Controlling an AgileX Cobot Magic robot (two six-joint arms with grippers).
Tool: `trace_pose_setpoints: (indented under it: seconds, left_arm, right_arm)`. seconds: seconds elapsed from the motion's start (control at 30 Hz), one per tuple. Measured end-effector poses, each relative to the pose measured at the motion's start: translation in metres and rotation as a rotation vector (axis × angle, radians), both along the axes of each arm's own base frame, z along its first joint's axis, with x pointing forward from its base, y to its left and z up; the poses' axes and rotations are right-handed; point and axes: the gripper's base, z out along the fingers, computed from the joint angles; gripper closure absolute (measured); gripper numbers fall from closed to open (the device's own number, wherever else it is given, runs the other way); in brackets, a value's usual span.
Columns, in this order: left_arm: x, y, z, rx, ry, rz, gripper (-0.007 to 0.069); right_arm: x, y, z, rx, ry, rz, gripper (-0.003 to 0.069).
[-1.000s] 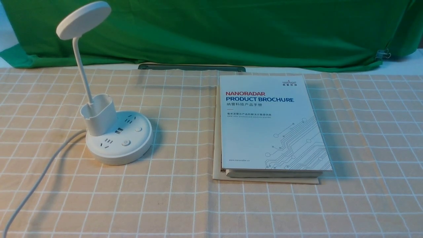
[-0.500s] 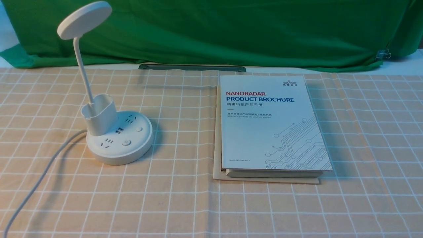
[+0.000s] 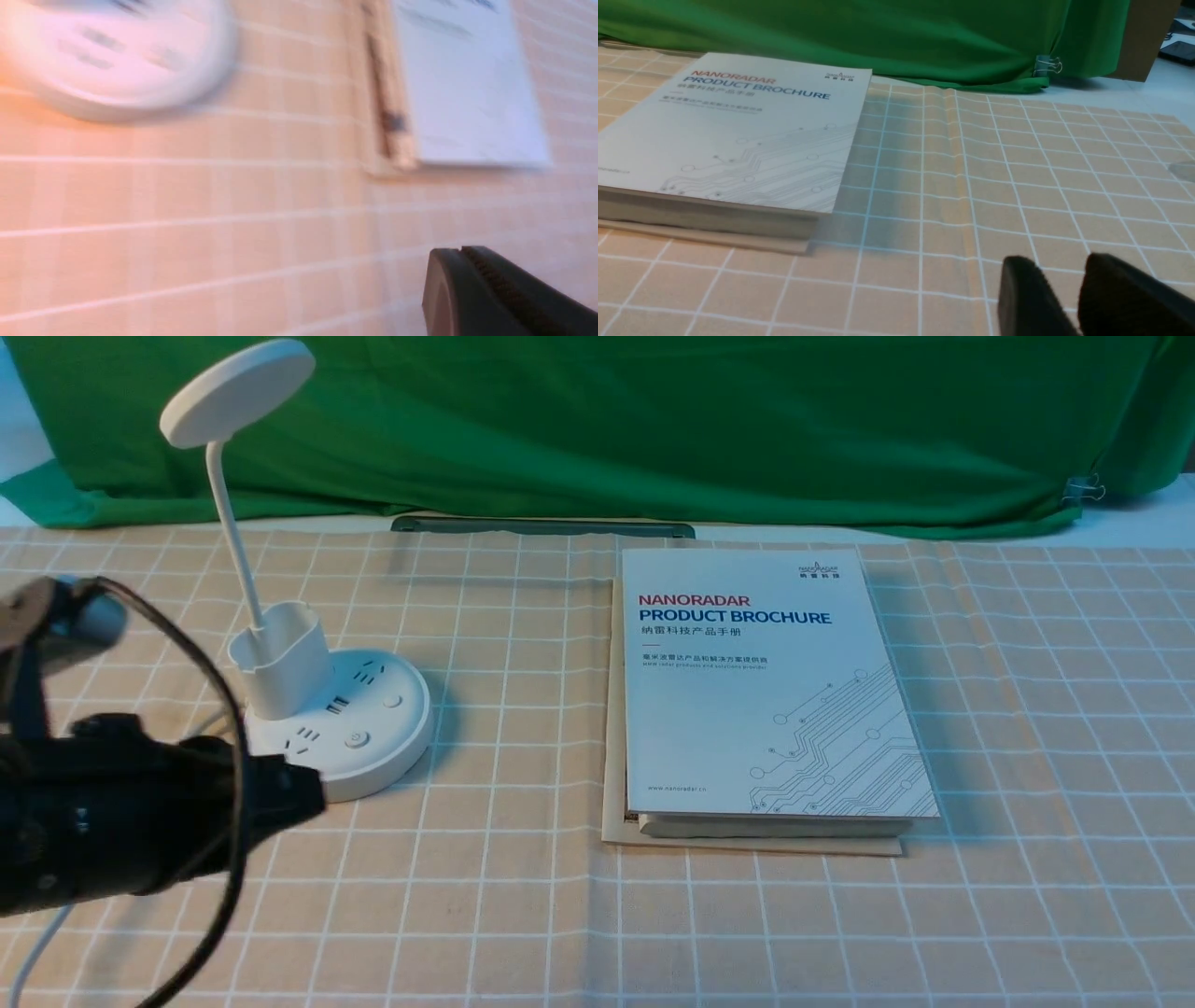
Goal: Turn on the table lamp on the light coffee tablecloth with your hand.
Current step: 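Press the power button on the lamp base to turn the lamp on with the left gripper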
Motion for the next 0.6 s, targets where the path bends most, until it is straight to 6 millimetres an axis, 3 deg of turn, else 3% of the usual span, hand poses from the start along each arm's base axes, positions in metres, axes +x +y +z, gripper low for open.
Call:
trace_pose_setpoints:
  seconds: [0.13,0.17,0.33,0.53,0.6]
  left_arm:
    - [0.013,-0.038,-0.016,-0.005,0.058,-0.163,0.0626]
    - [0.018,-0.054,-0.02,0.032,0.061,-0.215,0.0628]
    - [0.037,-0.096,-0.039,0.223,0.129,-0.308,0.0629]
    - [0.077,-0.111,-0.052,0.443,0.152,-0.298,0.0629]
    - [0.099,-0.114,-0.057,0.536,0.111,-0.268,0.0629]
  right_arm:
    - [0.0,0.0,0.0,0.0,0.0,0.0,0.0418]
    - [0.0,0.0,0.0,0.0,0.0,0.0,0.0418]
    - [0.0,0.0,0.0,0.0,-0.001,0.0,0.0418]
    - [0.0,0.0,0.0,0.0,-0.001,0.0,0.0418]
    - [0.0,0.0,0.0,0.0,-0.001,0.0,0.0418]
